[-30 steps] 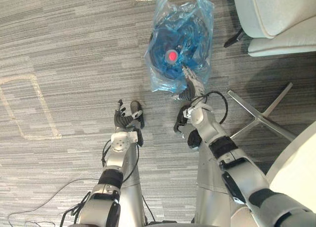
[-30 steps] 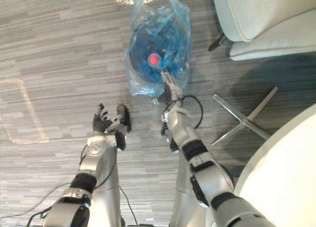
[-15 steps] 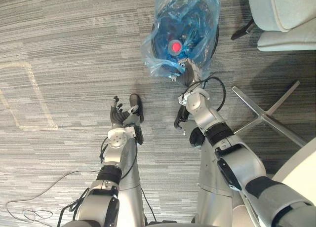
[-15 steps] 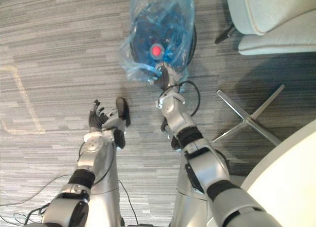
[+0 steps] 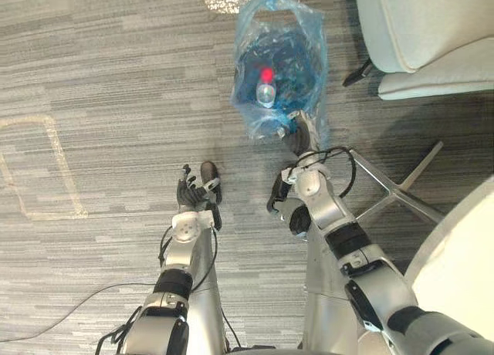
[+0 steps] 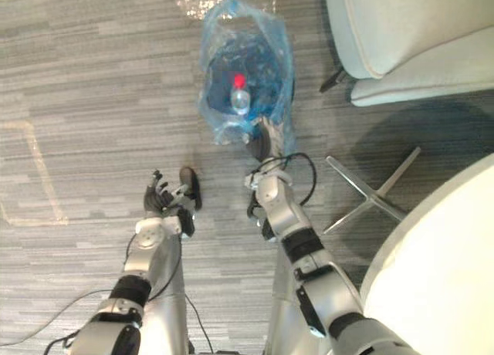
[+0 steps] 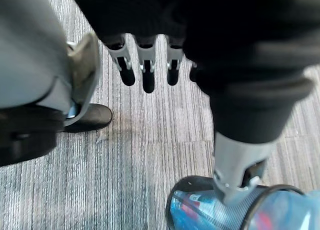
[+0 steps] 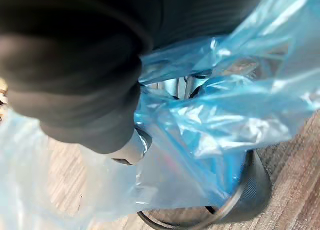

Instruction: Gather rubbish on tea table into small bin, then transfer packed bag to large trash can.

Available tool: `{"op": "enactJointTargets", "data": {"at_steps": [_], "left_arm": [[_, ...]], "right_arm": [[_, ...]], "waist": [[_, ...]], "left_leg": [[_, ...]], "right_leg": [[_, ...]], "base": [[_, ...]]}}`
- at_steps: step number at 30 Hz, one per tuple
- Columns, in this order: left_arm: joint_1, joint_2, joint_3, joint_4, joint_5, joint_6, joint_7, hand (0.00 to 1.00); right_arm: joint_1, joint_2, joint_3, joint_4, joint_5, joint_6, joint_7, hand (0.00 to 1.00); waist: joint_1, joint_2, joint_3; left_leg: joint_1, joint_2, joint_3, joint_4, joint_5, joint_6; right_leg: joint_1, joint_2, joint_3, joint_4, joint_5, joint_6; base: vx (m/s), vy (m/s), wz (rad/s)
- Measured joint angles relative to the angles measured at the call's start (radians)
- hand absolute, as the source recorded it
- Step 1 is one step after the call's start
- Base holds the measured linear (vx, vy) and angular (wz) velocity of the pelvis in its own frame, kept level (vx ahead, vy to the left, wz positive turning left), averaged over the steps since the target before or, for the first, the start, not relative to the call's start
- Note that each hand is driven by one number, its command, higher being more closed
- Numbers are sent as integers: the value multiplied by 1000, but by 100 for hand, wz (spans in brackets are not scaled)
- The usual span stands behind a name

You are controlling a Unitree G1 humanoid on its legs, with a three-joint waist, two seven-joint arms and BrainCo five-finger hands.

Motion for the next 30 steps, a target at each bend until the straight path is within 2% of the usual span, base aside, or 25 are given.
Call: {"op": "enactJointTargets", "data": {"at_steps": [5,7,9,16,21,23,30], "left_arm": [[60,-12,-50,-6,13,3,-13,0],[102,-20,-73,-7,21,3,-26,0],[147,-26,-93,-3,23,4,-32,0],[208,-10,-163,50,40,5,-50,0],[229,20,-222,126,51,5,-68,0],[248,36,-256,131,60,5,-70,0],[295,60,-305,95,83,3,-94,0]], "right_arm": [[154,1,24,-95,9,-6,26,100],[236,2,60,-145,21,-13,38,100],[314,9,90,-191,40,-21,58,100],[424,36,120,-234,60,-28,110,100],[470,16,130,-234,80,-40,155,100],[477,-1,145,-234,82,-62,169,100],[546,-62,185,-367,120,-112,235,100]], "waist": [[-4,-11,-9],[-8,-24,-41],[-10,-51,-64],[-15,-89,-133],[-29,-93,-168],[-46,-94,-192],[-59,-95,-274]], "left_leg": [[194,-3,22,-88,5,3],[273,-4,31,-149,9,9],[383,-9,45,-220,20,8],[627,-48,79,-380,50,6],[819,-78,125,-582,110,17],[896,-87,147,-650,125,21],[1047,-99,196,-738,130,24]], "right_leg": [[183,6,-5,-81,11,16],[261,19,-5,-149,24,29],[369,29,-5,-225,40,39],[593,29,9,-372,65,59],[742,44,36,-530,131,82],[805,53,59,-597,159,91],[965,75,113,-770,235,111]], "base": [[59,5,-3],[60,10,-7],[99,19,-2],[106,31,2],[136,25,-17],[128,61,-29],[59,57,-24]]}}
